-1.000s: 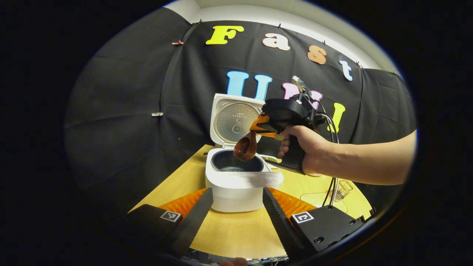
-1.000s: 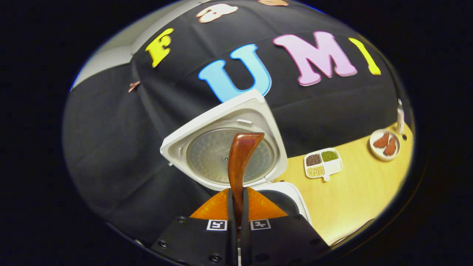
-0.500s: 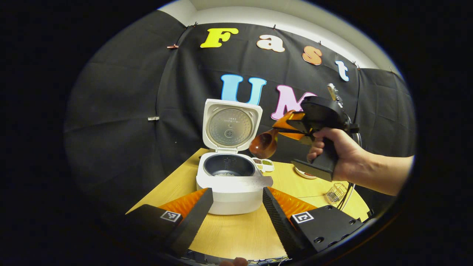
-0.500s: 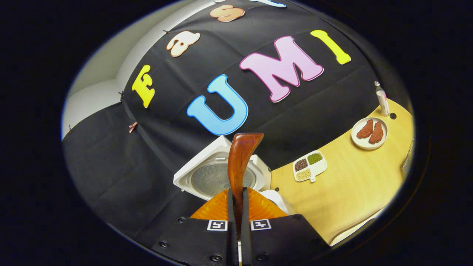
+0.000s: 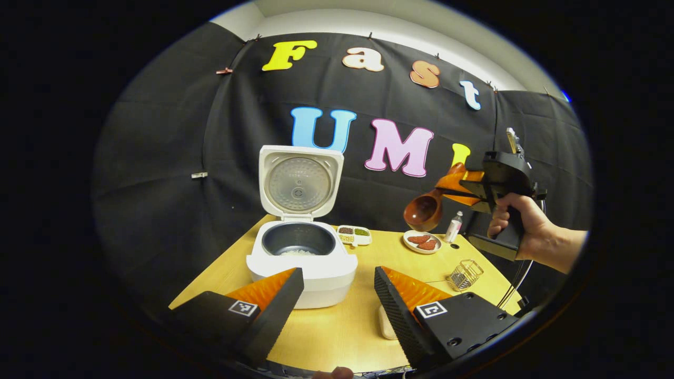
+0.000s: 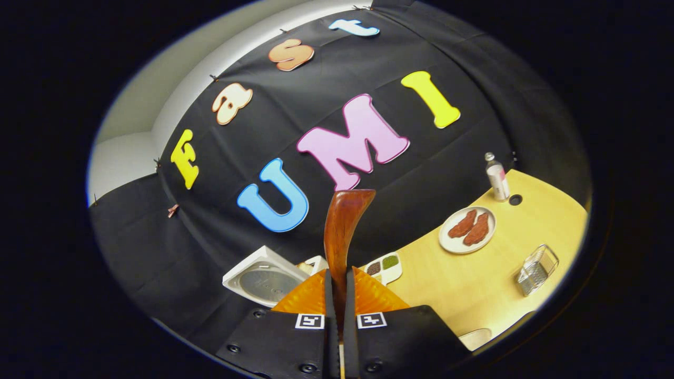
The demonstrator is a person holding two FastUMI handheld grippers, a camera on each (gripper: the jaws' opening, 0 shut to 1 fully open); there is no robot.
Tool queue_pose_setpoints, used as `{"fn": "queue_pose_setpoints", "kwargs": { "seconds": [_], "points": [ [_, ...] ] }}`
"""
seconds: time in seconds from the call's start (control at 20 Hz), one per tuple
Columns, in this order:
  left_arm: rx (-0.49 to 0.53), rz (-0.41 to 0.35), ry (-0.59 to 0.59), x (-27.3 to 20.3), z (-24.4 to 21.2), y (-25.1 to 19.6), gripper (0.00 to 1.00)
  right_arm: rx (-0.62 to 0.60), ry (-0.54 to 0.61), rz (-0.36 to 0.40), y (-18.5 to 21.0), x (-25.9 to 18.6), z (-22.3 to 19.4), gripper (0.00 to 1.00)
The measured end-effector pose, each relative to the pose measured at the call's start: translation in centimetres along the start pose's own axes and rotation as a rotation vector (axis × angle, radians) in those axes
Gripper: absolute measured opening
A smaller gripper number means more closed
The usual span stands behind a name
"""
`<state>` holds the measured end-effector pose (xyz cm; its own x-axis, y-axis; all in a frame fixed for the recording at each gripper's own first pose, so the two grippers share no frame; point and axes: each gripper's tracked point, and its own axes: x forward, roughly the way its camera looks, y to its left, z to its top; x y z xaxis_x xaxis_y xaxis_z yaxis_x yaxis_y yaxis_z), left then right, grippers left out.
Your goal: Close the left gripper, press the button to open the rice cooker; take a wooden spoon from the chopstick holder with the right hand, scoop a spoonful of rice and pour it into the rice cooker, then put the wooden spoon back into the chopstick holder.
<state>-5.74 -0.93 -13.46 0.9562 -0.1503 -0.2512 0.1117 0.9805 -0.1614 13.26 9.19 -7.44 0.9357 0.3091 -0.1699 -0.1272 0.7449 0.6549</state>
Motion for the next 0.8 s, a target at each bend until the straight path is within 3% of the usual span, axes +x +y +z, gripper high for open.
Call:
{"fn": "queue_pose_setpoints", "kwargs": {
  "seconds": [0.45, 0.8],
  "points": [
    [0.048, 0.015, 0.007, 1.5, 1.5, -4.1, 0.93, -0.071, -0.022, -0.142, -14.8, -3.5, 5.2, 0.08],
    [0.006, 0.054, 0.019, 3.3, 1.9, -6.3, 0.93, -0.147, 0.022, -0.254, -25.3, -3.2, 5.0, 0.08]
  ]
}}
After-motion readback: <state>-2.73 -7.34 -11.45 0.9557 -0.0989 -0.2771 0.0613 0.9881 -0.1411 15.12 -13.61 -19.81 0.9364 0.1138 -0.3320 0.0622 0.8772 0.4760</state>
